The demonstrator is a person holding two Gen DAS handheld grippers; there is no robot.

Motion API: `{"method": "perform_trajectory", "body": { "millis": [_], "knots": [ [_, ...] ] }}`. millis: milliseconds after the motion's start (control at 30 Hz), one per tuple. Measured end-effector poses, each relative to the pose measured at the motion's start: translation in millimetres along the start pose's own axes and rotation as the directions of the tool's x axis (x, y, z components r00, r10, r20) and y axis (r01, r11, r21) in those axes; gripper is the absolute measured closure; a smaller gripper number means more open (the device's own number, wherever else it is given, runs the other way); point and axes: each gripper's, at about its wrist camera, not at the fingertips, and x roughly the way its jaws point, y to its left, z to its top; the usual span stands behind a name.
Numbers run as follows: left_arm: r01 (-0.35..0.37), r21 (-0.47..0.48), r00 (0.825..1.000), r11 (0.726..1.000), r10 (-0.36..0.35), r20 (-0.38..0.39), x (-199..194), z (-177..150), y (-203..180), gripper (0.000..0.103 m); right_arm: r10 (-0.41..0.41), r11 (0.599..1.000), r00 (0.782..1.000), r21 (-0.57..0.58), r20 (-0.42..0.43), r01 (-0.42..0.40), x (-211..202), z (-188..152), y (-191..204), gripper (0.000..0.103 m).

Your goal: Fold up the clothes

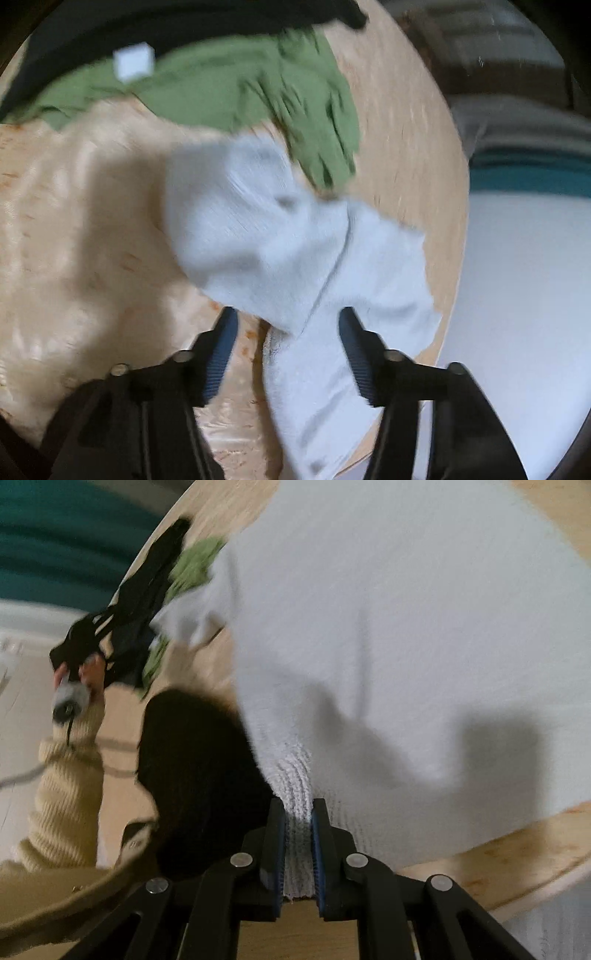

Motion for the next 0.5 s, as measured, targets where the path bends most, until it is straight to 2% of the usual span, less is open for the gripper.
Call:
{"method": "perform_trajectory", "body": {
  "millis": [133, 200, 267, 367, 500],
  "knots": [
    [-0.012, -0.05, 0.997, 0.999, 0.008, -0.08, 36, -7, -5, 0.039, -0.004, 0.995, 0.997, 0.098, 0.078, -0.003, -20, 3, -29, 0.093],
    [-0.033, -0.068, 0.993, 0.997, 0.025, -0.115, 53, -12, -8, 0.038, 0.001, 0.992, 0.995, 0.125, 0.103, -0.014, -27, 4, -35, 0.093],
    [-0.025, -0.096, 0.989, 0.995, 0.01, -0.146, 68, -21, -7, 0.037, 0.006, 0.989, 0.992, 0.146, 0.122, -0.024, -30, 6, -37, 0.093],
    [0.016, -0.142, 0.981, 0.99, -0.044, -0.189, 88, -31, 0, 0.036, 0.014, 0.986, 0.991, 0.165, 0.135, -0.036, -30, 8, -37, 0.093],
    [0.114, -0.232, 0.971, 0.966, -0.158, -0.181, 105, -43, 11, 0.031, 0.014, 0.983, 0.99, 0.177, 0.14, -0.039, -32, 14, -41, 0.093]
  ]
}}
